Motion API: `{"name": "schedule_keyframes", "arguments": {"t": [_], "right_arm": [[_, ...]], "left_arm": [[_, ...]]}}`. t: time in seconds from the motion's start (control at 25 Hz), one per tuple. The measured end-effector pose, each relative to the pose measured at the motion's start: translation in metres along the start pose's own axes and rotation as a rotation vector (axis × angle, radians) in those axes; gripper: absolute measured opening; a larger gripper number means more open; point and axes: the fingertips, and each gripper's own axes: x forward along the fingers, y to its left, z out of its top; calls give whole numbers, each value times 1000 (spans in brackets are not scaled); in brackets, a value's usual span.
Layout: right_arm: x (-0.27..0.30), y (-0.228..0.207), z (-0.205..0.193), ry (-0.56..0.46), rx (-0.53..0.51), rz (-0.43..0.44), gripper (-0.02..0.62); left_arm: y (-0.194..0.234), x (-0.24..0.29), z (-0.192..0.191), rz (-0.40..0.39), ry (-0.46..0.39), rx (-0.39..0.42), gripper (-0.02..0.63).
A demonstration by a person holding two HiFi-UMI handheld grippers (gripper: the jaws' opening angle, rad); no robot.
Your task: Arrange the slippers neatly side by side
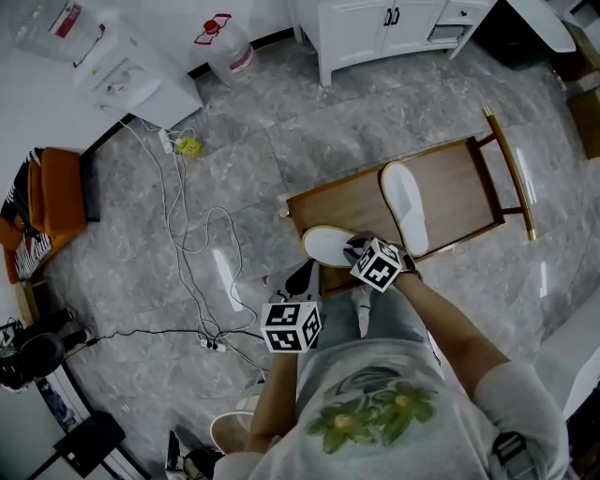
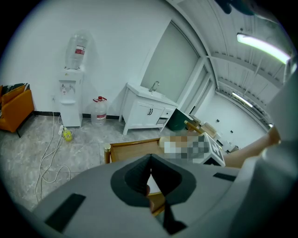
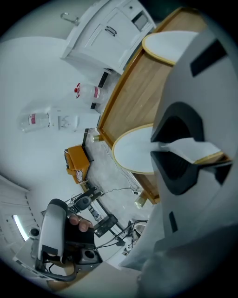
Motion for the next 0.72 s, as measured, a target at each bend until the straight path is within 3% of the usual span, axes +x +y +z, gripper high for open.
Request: {"name": "schedule_keyframes", "arguments": {"t": [0.2,0.44,0.72], "right_arm": [[0,-2,0,-16,100,-42,41],[-12,-27,1,-65,391,-136,40],[-27,-57,-1,-154,620,-248,40]], "left_arm": [[2,3,4,-24,8,19,15],[3,9,9,-46,16,41,15],[1,14,9,-68,30,61,15]]}}
